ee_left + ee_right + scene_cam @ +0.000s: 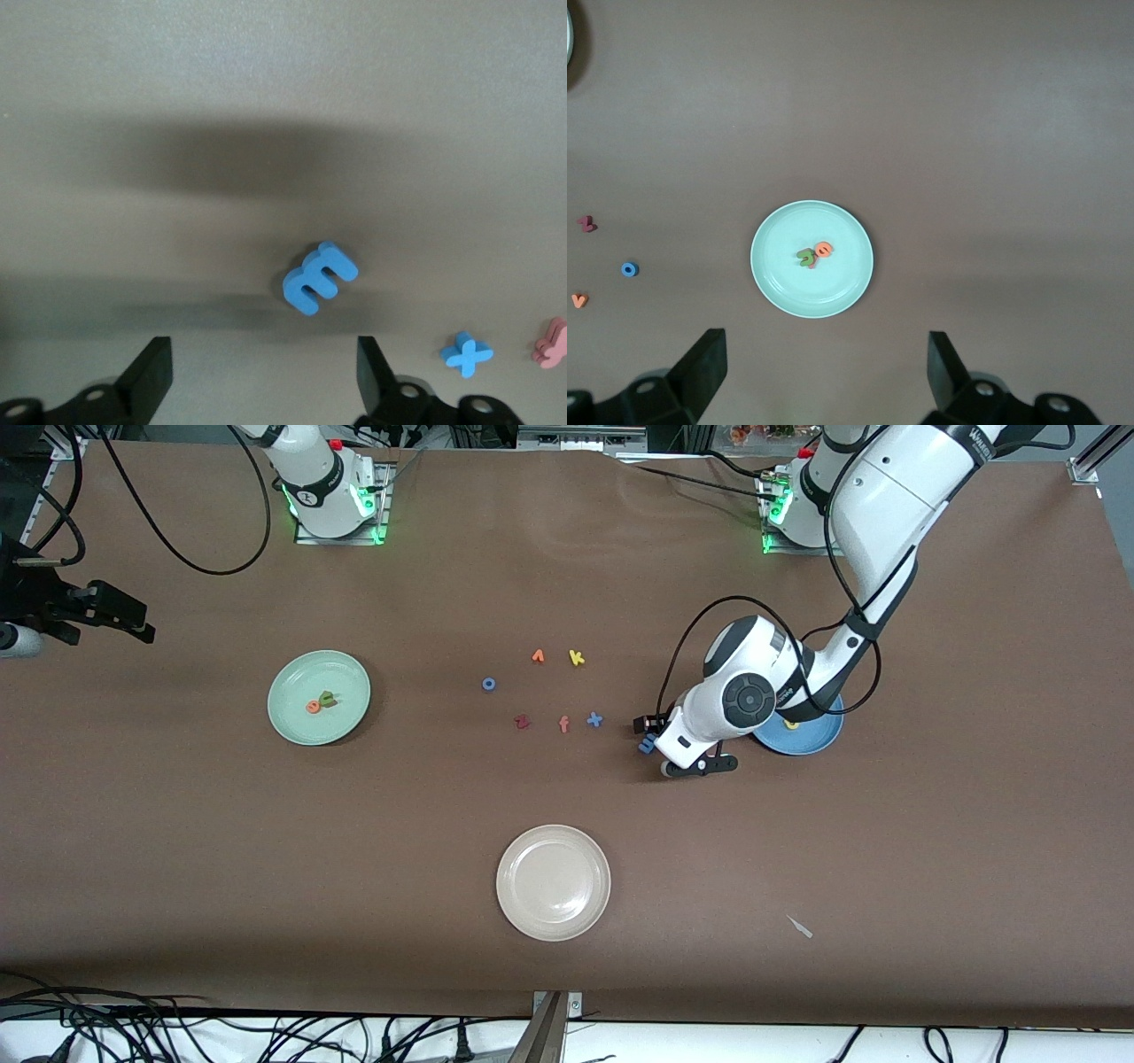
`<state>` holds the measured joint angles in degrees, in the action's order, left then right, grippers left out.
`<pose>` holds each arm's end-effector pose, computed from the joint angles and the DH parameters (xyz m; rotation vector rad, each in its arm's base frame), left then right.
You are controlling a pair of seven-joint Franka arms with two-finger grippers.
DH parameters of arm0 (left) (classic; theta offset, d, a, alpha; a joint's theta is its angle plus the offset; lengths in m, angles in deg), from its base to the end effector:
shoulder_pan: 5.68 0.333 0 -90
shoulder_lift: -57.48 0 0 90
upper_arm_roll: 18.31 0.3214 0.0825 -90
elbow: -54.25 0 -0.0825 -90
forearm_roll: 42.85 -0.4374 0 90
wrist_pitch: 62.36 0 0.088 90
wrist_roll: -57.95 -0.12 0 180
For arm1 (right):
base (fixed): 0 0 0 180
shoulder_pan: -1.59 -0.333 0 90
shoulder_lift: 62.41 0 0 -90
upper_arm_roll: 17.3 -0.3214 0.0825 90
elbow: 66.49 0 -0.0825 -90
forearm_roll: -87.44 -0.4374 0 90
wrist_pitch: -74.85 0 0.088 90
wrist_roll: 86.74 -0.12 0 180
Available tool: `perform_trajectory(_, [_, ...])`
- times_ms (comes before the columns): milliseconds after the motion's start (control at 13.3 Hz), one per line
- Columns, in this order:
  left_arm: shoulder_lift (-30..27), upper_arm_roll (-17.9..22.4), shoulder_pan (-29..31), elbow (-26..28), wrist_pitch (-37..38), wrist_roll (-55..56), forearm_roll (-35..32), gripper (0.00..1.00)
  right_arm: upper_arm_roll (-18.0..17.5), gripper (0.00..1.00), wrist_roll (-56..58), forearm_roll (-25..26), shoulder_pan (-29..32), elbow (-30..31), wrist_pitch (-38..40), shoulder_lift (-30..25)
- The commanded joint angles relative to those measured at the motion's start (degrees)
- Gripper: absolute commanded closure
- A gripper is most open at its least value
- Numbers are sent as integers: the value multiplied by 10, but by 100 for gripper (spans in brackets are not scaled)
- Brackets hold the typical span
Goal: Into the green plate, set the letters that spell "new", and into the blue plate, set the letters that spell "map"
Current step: 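Move the left gripper over the blue letter beside the blue plate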
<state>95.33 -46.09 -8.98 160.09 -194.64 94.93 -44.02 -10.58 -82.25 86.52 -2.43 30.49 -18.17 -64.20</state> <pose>0.5721 -0.3397 0.1439 2.9441 0.2335 -0.3886 0.5983 -0.0272 0.5761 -3.1187 -0.0471 0.0574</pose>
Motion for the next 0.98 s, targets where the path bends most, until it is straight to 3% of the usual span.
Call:
perform_trajectory(0, [11,5,-18,-6,-33,40,2,10,-2,0,1,-8,1,-11,10,3])
perform_trajectory(226, [22,9,-32,-8,-81,42,4,10,-4,0,-4,-8,-4,-11,7,3])
perform_trajectory(451, [26,44,-63,-17,-101,35,1,12,-4,0,-4,-8,-4,-11,7,3])
perform_trajectory(903, [31,46,-65,-17,-96,35,-78,18,-4,0,-3,-8,-4,-12,7,3])
